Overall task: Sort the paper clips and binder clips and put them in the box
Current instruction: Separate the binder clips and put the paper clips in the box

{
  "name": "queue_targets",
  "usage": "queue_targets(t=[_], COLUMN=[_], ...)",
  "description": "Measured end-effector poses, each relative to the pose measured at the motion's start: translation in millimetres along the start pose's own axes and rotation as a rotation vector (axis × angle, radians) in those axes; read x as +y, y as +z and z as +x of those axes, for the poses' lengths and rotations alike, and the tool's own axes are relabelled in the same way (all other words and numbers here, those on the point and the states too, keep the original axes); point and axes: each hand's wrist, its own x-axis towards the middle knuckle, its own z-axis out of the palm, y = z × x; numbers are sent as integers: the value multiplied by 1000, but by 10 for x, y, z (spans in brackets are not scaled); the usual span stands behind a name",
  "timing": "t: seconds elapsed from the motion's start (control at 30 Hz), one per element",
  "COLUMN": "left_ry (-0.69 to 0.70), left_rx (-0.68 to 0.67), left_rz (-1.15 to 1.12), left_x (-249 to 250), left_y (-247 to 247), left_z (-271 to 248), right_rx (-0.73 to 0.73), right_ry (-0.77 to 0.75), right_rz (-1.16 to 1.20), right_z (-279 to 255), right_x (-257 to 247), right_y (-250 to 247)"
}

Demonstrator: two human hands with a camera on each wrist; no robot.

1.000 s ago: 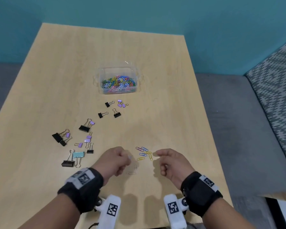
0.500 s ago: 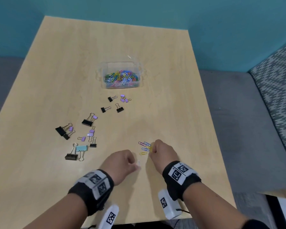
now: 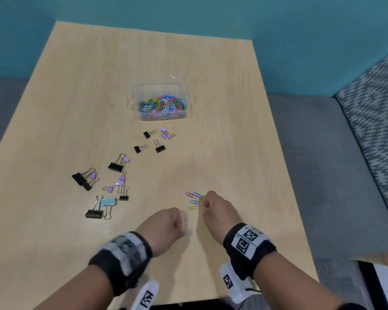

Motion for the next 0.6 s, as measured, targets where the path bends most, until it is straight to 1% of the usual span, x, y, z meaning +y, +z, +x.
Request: queue_targets(t=[0.03,0.07,0.1,0.13,0.17,0.2,0.23,0.27,0.4,0.5,0.53,0.57,0.6], left_ry=[-49,-76,-70,-43,-6,22,28,16,-58,-161,-199,-237,-272], left_rx=[-50,-122,-198,-258,-293,-303,-299,-284,-250,-111,-58,-5,50], left_rz=[-401,-796,-1117,-1299,-1384,-1417,-1431,-1435,-1414,-1390,-1358,-1295,-1195], left_x=[-17,-42,-51,-63,-52,-47,-35,-39,-22,41,60,76,88], left_y=[-65,-137,-226,-310,-385,-430,-467,-473,-393,-283,-238,-187,-131], left_z=[-21,-51,-102,-136,-164,-164,-157,-135,-67,-39,-23,-6,14], right_rx=[7,2,-23,-65,-98,-116,-119,-114,-89,-57,-33,-5,25], right_ry=[74,158,239,304,350,382,401,409,411,458,467,449,396], right_rz=[206,491,812,1115,1341,1465,1521,1530,1427,1445,1405,1306,1124], right_z=[-18,-43,-78,-116,-142,-152,-151,-133,-21,61,90,114,141], right_x=[17,36,45,44,51,67,76,80,25,29,39,50,69], right_y=[-31,-78,-139,-205,-266,-310,-339,-351,-348,-355,-347,-337,-318])
